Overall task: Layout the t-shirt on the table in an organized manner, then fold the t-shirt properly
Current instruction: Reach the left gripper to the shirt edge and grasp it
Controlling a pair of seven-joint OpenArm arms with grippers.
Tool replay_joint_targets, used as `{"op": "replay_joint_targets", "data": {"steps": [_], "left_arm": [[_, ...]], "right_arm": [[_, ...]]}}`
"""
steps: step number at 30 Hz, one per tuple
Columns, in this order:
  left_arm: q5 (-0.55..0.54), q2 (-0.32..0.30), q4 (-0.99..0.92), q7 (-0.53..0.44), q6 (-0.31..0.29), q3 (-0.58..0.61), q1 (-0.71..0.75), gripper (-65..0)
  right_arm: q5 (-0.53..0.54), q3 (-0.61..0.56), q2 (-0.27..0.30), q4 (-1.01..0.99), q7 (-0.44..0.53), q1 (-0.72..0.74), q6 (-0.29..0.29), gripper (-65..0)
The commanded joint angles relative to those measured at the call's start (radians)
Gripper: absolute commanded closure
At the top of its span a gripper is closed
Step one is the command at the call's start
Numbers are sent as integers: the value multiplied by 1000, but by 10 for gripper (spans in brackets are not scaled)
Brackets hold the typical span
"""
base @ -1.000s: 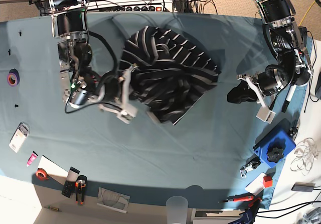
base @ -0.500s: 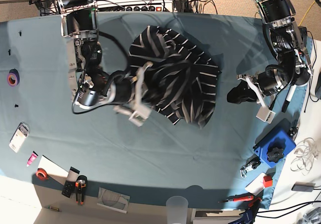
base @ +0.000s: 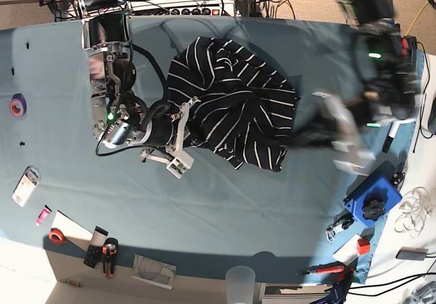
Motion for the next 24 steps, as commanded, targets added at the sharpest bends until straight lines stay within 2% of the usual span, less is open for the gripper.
{"op": "replay_joint_targets", "data": {"steps": [1, 3, 4, 5, 7, 10, 12, 15, 18, 20, 22, 24], "left_arm": [[23, -3, 16, -18, -4, 47, -12, -133], [153, -3, 16, -101, -4, 150, -13, -269], [216, -3, 16, -162, -4, 192, -13, -300], [271, -3, 16, -216, 1, 228, -14, -305], [379, -3, 16, -280, 66, 284, -24, -305], [509, -3, 16, -293, 136, 344, -44, -305], [540, -3, 16, -293, 161, 378, -52, -305], [542, -2, 16, -297, 163, 418, -54, -305], [608, -2, 16, -300, 188, 440, -54, -302], [637, -3, 16, -298, 205, 443, -53, -258], [634, -3, 16, -279, 203, 443, -53, -151], [623, -3, 16, -267, 204, 443, -53, -18]], "right_arm": [[-3, 4, 1, 18, 23, 22, -4, 0], [-38, 4, 2, 18, 24, 23, -27, 0], [-61, 5, 2, 18, 23, 22, -44, 0], [-83, 10, 2, 18, 23, 22, -58, 0], [-103, 34, 2, 18, 24, 22, -74, 0], [-72, 102, 2, 18, 25, 22, -74, 0], [-36, 150, 7, 18, 19, 22, -73, 0], [-16, 209, 7, 18, 13, 22, -72, 0], [-18, 249, 7, 18, 3, 22, -70, 0], [-18, 269, 7, 18, -5, 22, -68, 0], [-18, 282, 7, 18, -13, 22, -53, 0], [-18, 287, 8, 18, -16, 22, -45, 0]]}}
